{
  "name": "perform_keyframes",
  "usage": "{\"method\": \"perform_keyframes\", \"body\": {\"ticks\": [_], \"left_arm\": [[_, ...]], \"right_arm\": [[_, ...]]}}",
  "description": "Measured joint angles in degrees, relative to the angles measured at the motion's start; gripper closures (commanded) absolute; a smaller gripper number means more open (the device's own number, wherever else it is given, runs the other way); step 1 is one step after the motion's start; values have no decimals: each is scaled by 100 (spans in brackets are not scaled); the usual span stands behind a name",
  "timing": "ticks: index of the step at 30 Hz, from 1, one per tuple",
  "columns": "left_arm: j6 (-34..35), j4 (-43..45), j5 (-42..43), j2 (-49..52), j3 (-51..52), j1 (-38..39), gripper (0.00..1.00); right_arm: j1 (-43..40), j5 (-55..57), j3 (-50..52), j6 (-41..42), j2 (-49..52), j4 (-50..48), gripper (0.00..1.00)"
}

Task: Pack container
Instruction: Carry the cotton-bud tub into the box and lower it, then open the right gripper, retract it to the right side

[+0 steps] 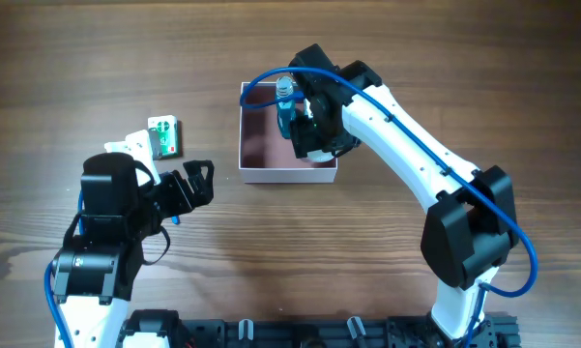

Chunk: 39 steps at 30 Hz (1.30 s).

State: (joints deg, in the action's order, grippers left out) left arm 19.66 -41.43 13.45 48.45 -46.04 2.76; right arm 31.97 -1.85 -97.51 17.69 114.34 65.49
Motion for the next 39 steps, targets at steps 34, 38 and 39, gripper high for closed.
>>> {"method": "perform_keyframes", "body": {"ticks": [34,38,39], "left_arm": [[0,0,0,0,0,0,0],[0,0,0,0,0,0,0],[0,0,0,0,0,0,0]], "right_arm": [[-13,323,2,365,-48,-72,1],[-96,435,22,433,-511,-144,0],[-157,450,26,468,-741,-153,0]]}}
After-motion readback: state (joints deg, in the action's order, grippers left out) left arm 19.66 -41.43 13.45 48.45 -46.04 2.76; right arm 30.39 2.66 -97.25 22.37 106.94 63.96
